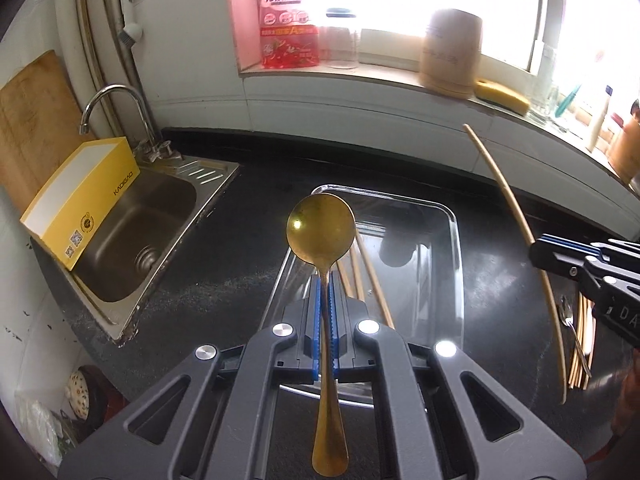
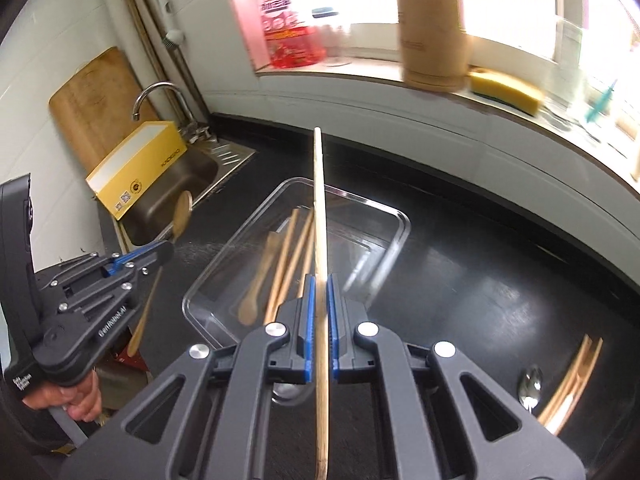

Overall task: Organize utensils
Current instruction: 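Carry the gold spoon and the chopstick together over the clear tray, then open both tools to drop the gold spoon and chopstick into the tray, then move both open tools back over the pile toward the silver spoon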

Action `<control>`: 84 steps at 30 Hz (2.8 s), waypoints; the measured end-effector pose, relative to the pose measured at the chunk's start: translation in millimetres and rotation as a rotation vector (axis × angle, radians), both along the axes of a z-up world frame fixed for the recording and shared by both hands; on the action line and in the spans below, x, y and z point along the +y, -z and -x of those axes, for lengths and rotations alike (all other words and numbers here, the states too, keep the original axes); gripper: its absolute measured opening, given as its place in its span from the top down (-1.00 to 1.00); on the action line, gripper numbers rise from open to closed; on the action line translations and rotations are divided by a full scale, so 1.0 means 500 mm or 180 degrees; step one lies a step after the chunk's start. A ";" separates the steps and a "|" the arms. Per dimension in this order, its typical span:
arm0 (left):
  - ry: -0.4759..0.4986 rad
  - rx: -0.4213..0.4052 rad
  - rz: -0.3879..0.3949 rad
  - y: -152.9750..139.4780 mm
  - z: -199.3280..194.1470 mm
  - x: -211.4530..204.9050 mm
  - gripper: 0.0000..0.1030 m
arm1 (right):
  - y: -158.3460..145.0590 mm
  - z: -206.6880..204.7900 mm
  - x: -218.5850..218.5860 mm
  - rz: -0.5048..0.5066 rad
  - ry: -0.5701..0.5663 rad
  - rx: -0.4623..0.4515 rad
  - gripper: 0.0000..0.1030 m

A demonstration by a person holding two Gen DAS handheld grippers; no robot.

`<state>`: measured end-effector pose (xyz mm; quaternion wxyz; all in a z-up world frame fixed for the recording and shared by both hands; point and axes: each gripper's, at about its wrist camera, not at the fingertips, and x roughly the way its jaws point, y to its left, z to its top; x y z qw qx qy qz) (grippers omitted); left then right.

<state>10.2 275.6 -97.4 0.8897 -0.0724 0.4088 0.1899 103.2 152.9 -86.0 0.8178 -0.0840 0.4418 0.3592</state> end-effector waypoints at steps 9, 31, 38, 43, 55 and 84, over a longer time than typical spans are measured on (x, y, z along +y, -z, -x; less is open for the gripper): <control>-0.0098 0.0150 0.0257 0.065 -0.065 0.036 0.94 | 0.068 -0.065 0.063 0.0107 -0.0039 0.0346 0.87; -0.0246 0.0438 0.0534 0.189 -0.156 0.083 -0.82 | 0.178 -0.218 0.083 -0.0066 0.0153 0.0997 -0.38; -0.0203 0.0139 0.0460 0.110 -0.112 0.072 -0.81 | 0.097 -0.211 -0.012 -0.0141 0.0321 0.0782 -0.38; -0.0081 -0.0009 0.0372 0.057 -0.090 0.021 -0.81 | 0.052 -0.153 -0.121 -0.0112 0.0647 0.0527 -0.38; 0.0970 0.0105 0.0368 0.024 -0.113 -0.303 -0.81 | 0.029 0.024 -0.581 0.0088 0.2066 0.0295 -0.38; 0.0724 0.0720 0.0386 0.241 -0.208 -0.689 -0.81 | 0.130 0.015 -0.866 0.0310 0.1876 0.0439 -0.38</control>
